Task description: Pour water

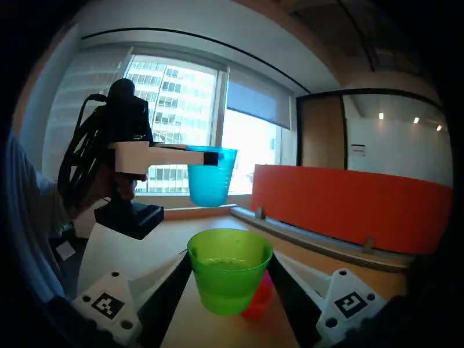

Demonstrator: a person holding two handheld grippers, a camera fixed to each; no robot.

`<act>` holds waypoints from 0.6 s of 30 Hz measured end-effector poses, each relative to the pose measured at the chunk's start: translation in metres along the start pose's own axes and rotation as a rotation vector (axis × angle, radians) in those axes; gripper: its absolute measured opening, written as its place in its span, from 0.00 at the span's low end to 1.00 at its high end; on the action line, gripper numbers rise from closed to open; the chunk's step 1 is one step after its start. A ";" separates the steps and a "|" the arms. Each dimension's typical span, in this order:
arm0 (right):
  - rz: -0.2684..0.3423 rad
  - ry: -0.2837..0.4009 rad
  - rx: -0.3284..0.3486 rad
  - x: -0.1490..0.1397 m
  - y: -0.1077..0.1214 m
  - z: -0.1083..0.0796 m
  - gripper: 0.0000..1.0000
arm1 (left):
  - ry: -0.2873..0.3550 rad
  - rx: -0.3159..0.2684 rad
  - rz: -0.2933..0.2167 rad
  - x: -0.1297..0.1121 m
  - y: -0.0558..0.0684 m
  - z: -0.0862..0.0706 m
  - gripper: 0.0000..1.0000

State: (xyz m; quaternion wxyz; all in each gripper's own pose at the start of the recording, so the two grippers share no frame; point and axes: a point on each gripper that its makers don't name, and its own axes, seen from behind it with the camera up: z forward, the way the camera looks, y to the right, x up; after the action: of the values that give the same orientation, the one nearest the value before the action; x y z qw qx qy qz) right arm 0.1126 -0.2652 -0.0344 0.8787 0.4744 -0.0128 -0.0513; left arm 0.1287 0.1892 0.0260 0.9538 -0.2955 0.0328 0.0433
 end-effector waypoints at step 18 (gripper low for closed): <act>0.012 -0.068 -0.064 -0.020 0.031 -0.027 0.90 | -0.083 -0.023 -0.021 -0.070 0.005 -0.014 0.89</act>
State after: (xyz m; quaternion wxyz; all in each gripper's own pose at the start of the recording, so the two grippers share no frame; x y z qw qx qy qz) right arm 0.0969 -0.2237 -0.0233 0.8927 0.4442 -0.0438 -0.0625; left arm 0.0583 0.1813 0.0177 0.9513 -0.3046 -0.0107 0.0457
